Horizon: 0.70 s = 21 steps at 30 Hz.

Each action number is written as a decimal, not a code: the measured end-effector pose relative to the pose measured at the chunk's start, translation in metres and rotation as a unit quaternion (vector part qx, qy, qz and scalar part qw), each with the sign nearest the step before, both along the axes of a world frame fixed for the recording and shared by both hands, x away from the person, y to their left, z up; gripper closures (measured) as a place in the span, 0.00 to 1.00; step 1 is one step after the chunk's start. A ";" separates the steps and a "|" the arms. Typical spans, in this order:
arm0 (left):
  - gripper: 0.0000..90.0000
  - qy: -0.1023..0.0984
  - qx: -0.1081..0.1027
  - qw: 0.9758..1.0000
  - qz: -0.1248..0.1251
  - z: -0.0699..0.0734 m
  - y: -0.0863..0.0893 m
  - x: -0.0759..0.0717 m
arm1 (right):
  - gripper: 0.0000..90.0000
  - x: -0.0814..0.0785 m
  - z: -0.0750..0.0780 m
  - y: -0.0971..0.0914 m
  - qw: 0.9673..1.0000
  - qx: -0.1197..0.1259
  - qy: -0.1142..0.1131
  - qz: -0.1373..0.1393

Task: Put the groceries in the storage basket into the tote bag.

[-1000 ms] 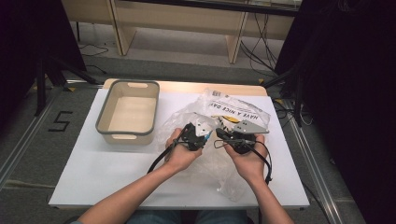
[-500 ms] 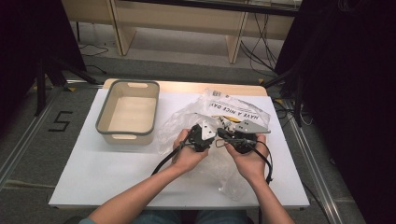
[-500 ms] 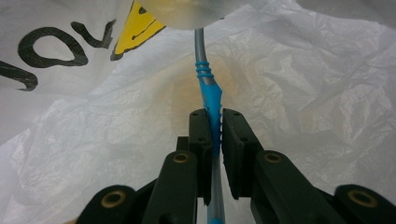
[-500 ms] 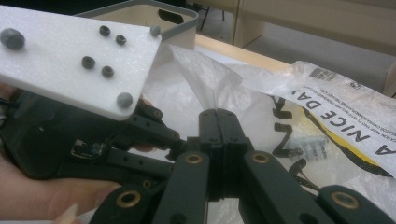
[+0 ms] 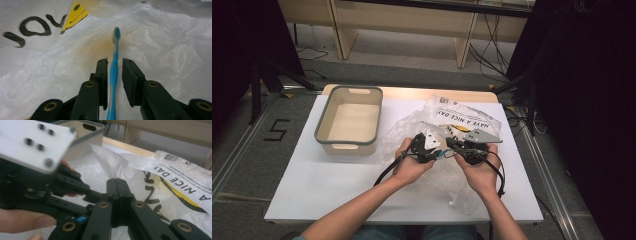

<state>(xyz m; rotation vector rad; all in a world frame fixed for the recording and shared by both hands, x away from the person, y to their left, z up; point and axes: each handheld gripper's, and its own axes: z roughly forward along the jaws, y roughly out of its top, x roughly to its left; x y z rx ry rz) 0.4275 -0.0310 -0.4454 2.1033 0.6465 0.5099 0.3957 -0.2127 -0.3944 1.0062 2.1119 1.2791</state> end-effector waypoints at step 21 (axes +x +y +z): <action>0.70 -0.010 -0.029 0.999 0.013 0.033 0.089 -0.067 | 1.00 -0.009 -0.011 -0.005 0.999 -0.018 0.037 0.015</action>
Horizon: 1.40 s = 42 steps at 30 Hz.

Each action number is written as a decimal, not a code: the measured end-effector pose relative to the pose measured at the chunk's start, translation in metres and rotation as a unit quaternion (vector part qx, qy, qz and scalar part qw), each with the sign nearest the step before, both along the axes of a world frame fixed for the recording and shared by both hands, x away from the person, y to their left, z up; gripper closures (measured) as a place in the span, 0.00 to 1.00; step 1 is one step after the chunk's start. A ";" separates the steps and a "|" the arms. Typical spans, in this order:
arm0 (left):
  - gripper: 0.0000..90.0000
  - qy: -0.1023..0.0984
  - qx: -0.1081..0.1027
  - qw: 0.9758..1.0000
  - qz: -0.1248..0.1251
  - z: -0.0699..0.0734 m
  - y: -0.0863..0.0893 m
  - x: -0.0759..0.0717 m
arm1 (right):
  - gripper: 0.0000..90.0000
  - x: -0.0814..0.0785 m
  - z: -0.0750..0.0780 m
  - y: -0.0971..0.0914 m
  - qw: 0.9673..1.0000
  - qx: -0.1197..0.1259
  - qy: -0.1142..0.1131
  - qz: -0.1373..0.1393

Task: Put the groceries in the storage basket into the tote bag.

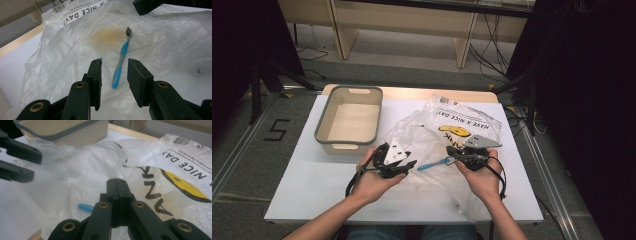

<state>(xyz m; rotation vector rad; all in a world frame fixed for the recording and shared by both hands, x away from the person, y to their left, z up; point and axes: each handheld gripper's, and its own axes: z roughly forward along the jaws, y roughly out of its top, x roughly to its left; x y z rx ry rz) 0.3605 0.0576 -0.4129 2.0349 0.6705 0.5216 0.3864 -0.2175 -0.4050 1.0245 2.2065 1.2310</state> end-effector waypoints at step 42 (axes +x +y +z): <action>0.82 0.091 0.114 0.985 0.091 -0.045 0.038 0.054 | 0.75 -0.010 -0.033 -0.010 0.988 -0.055 0.121 0.083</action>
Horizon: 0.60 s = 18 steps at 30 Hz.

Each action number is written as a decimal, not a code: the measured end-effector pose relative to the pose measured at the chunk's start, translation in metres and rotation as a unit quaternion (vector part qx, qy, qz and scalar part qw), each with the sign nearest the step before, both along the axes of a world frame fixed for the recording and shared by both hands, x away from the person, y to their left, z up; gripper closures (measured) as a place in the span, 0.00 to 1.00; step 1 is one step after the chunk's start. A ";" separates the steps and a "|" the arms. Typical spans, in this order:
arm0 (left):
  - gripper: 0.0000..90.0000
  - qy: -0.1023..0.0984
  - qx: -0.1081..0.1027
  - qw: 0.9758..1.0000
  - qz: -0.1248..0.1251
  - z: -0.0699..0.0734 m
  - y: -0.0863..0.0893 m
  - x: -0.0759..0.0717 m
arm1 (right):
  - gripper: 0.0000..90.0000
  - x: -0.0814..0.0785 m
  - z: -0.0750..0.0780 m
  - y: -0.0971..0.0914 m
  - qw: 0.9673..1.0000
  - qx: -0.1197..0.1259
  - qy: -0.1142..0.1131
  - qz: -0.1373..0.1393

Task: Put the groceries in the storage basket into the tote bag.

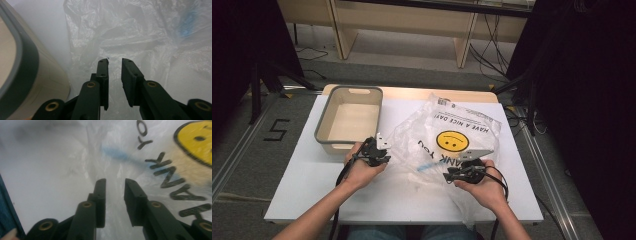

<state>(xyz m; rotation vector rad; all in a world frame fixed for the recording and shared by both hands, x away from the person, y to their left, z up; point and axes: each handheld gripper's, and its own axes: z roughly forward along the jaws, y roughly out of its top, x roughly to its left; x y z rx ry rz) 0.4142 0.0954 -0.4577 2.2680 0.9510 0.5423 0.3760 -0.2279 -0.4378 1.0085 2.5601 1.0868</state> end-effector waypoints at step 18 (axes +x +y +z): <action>0.40 -0.023 -0.061 0.997 0.030 0.005 0.018 -0.025 | 0.57 -0.002 0.012 -0.065 0.979 0.016 -0.046 -0.200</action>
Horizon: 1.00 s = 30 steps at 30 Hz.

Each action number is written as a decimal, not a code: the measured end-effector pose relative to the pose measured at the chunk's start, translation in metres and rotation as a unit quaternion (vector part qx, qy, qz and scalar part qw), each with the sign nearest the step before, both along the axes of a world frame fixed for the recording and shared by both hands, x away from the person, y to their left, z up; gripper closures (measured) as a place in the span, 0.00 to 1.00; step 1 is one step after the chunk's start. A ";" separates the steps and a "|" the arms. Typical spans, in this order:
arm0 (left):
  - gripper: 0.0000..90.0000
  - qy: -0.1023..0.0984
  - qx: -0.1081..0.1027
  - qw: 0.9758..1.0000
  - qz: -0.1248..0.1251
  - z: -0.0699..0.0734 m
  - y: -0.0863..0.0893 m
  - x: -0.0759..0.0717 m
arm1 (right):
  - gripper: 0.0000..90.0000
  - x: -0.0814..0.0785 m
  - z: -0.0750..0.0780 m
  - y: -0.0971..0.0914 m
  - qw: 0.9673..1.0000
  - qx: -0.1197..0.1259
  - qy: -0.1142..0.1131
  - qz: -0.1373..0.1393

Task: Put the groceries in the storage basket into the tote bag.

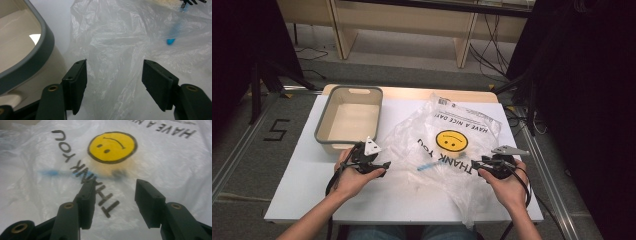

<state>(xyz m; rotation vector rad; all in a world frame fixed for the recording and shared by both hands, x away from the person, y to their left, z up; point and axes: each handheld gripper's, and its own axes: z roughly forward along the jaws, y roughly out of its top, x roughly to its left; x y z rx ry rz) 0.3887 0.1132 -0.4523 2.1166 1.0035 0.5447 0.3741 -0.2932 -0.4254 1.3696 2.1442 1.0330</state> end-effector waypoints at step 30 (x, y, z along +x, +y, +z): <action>0.36 0.005 -0.039 0.999 0.007 -0.004 0.013 -0.012 | 0.47 -0.005 -0.014 -0.034 0.997 0.019 0.028 -0.065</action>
